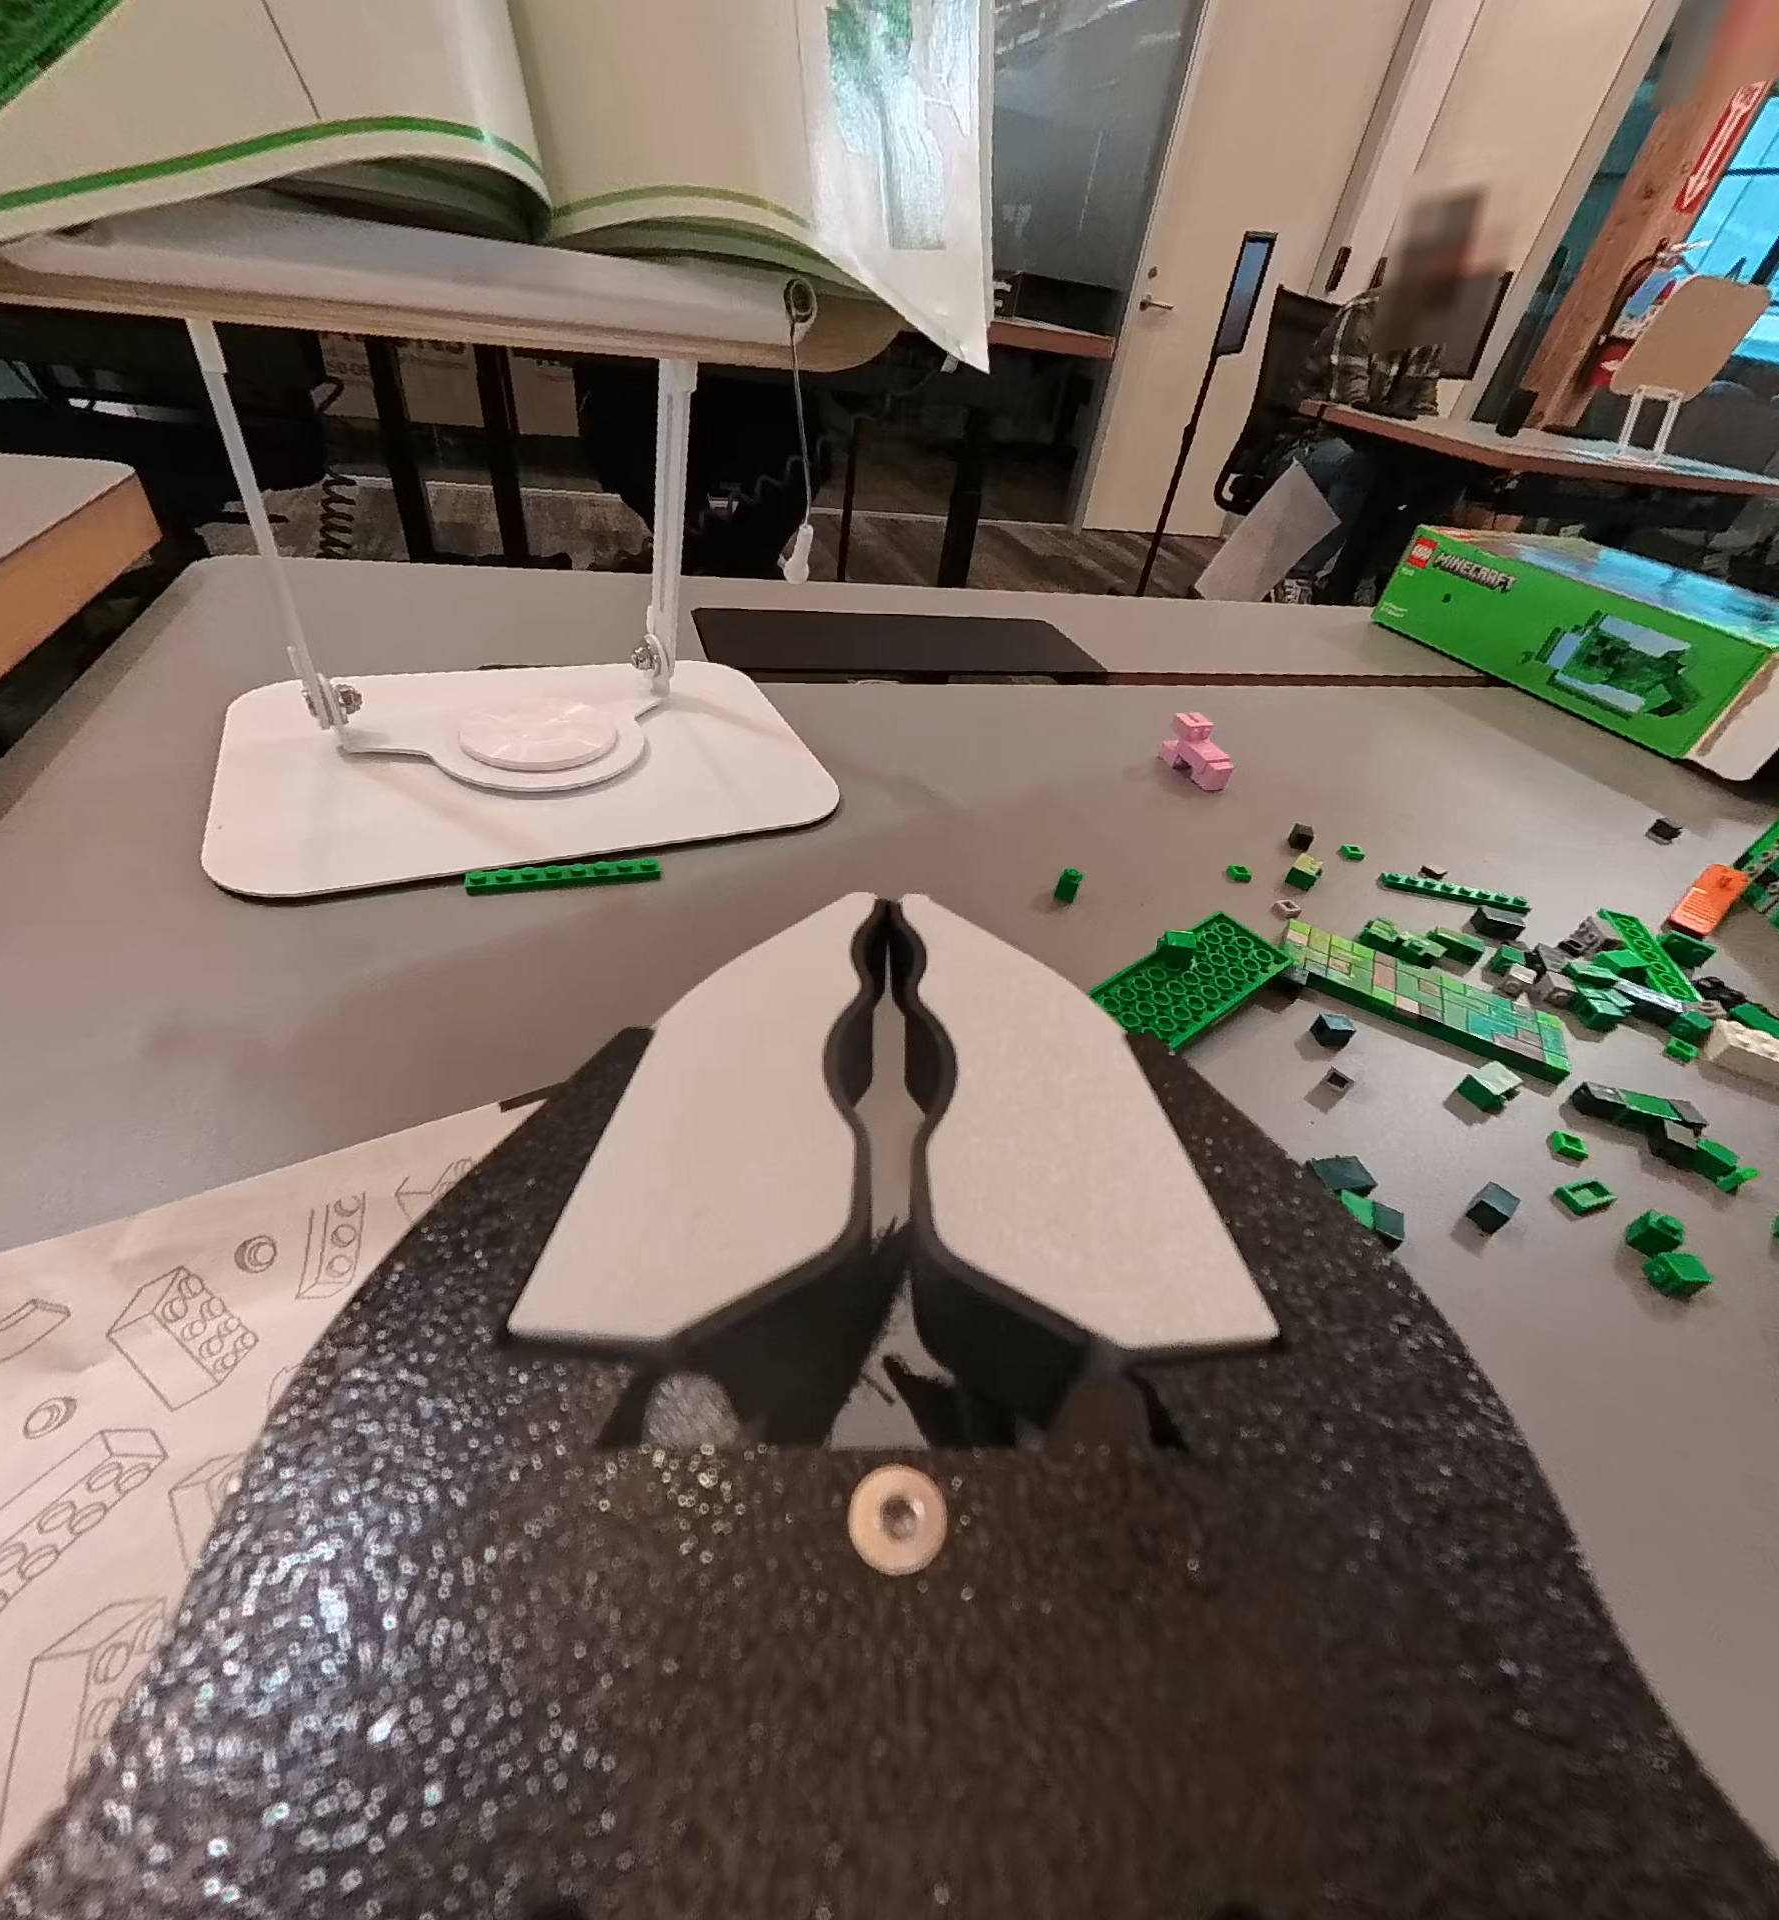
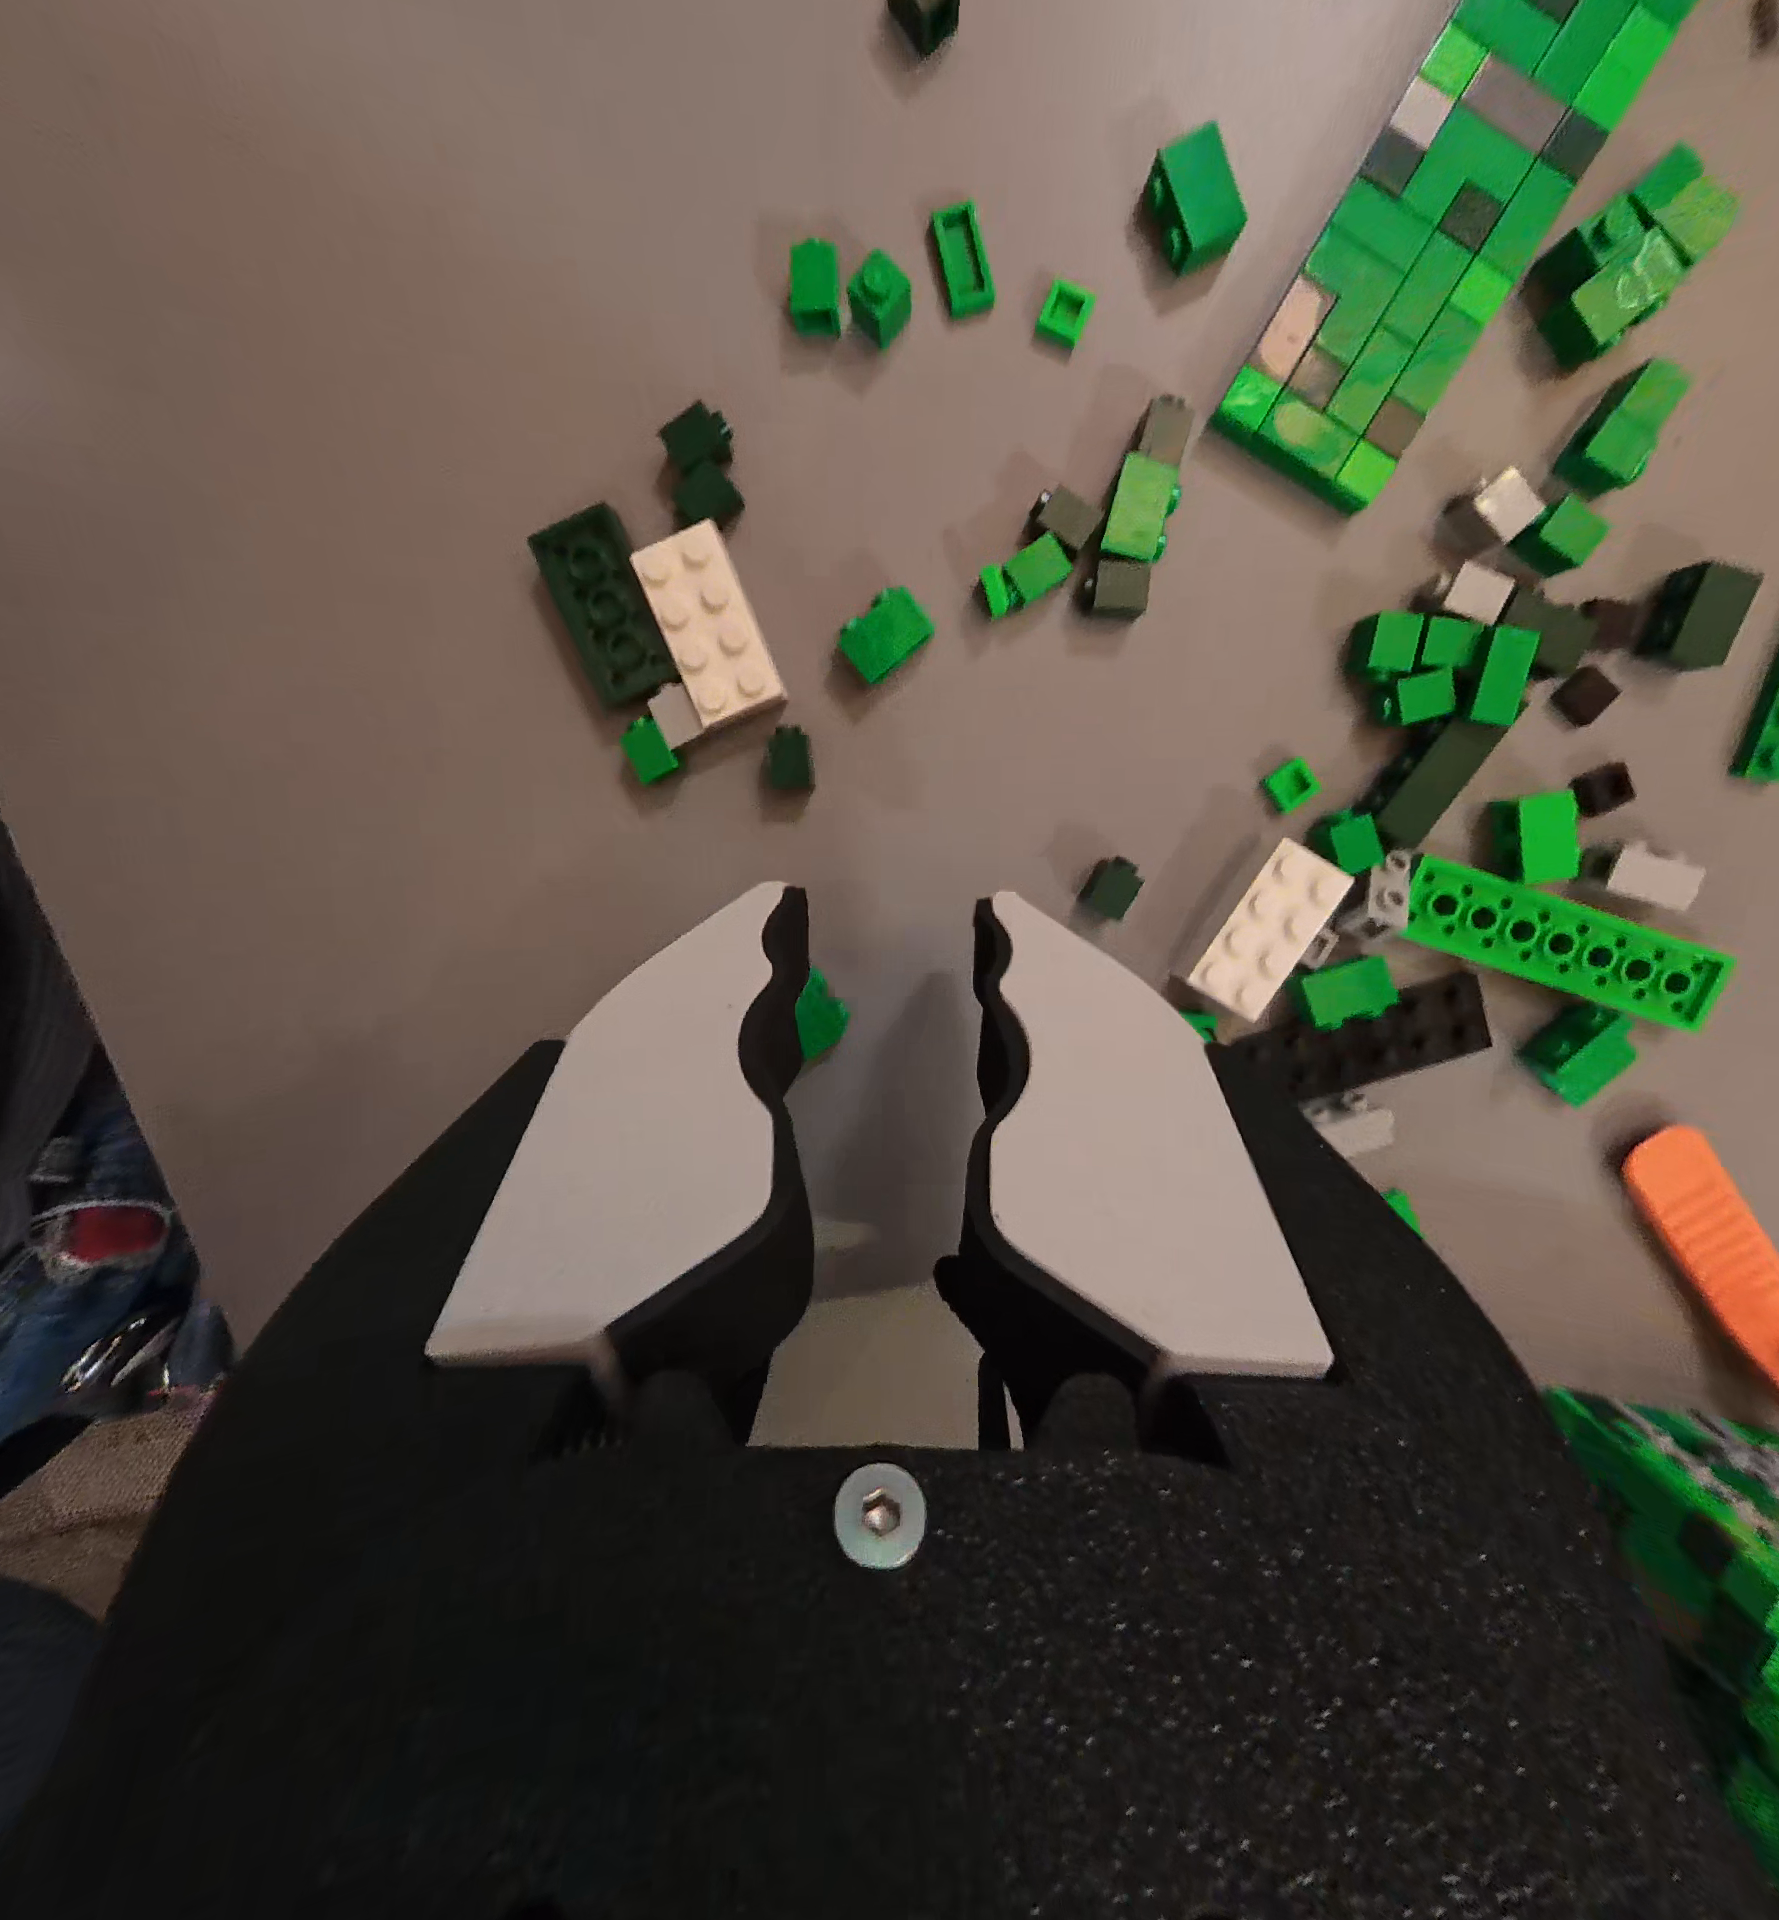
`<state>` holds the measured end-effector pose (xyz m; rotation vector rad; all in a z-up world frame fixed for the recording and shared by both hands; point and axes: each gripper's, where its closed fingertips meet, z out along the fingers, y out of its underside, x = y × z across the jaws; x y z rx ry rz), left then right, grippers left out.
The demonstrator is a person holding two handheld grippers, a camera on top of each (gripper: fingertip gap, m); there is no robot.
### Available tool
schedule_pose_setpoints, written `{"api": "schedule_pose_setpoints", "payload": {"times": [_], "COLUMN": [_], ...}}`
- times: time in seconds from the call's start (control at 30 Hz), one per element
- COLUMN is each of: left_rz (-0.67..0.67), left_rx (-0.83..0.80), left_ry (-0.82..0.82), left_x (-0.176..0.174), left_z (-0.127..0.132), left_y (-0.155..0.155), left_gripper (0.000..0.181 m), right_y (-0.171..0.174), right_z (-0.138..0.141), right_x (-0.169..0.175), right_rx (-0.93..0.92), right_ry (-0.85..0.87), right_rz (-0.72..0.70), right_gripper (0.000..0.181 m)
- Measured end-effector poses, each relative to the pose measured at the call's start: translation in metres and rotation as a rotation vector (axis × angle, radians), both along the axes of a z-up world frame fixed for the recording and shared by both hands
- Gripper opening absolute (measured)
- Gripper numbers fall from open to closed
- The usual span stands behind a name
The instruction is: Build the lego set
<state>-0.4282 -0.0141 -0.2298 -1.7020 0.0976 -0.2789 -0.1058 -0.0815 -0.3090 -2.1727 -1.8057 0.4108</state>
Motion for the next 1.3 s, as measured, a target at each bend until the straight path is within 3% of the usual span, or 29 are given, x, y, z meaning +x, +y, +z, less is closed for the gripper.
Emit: {"api": "schedule_pose_setpoints", "payload": {"times": [0.27, 0.43, 0.5, 0.6, 0.67, 0.8, 0.93, 1.13, 1.3], "left_rz": [-0.015, -0.030, -0.092, -0.330, -0.476, -0.633, -0.683, -0.727, -0.707], "left_rx": [-0.006, -0.011, 0.001, 0.023, -0.005, -0.085, -0.134, -0.173, -0.183], "left_ry": [0.022, 0.012, 0.015, 0.023, 0.044, 0.159, 0.234, 0.236, 0.244], "left_x": [0.004, 0.006, 0.016, 0.053, 0.078, 0.108, 0.119, 0.122, 0.119], "left_z": [-0.001, -0.002, -0.001, 0.003, -0.002, -0.020, -0.033, -0.039, -0.041], "left_y": [0.000, 0.000, -0.001, -0.011, -0.019, -0.031, -0.036, -0.041, -0.039], "left_gripper": [0.000, 0.000, 0.000, 0.000, 0.008, 0.010, 0.006, 0.000, 0.000], "right_y": [-0.024, -0.017, -0.011, -0.001, 0.010, 0.030, 0.038, 0.029, 0.039], "right_z": [-0.008, -0.006, -0.006, -0.004, -0.001, 0.008, 0.003, -0.004, -0.002], "right_x": [0.020, 0.005, -0.001, -0.015, -0.026, -0.056, -0.082, -0.093, -0.067], "right_rx": [-0.043, -0.007, 0.014, 0.051, 0.092, 0.180, 0.210, 0.142, 0.134], "right_ry": [-0.096, -0.044, -0.038, -0.021, 0.001, 0.073, 0.060, -0.002, -0.092], "right_rz": [0.034, 0.041, 0.048, 0.057, 0.055, 0.070, 0.166, 0.303, 0.228], "right_gripper": [0.031, 0.031, 0.029, 0.028, 0.026, 0.020, 0.018, 0.019, 0.017]}}
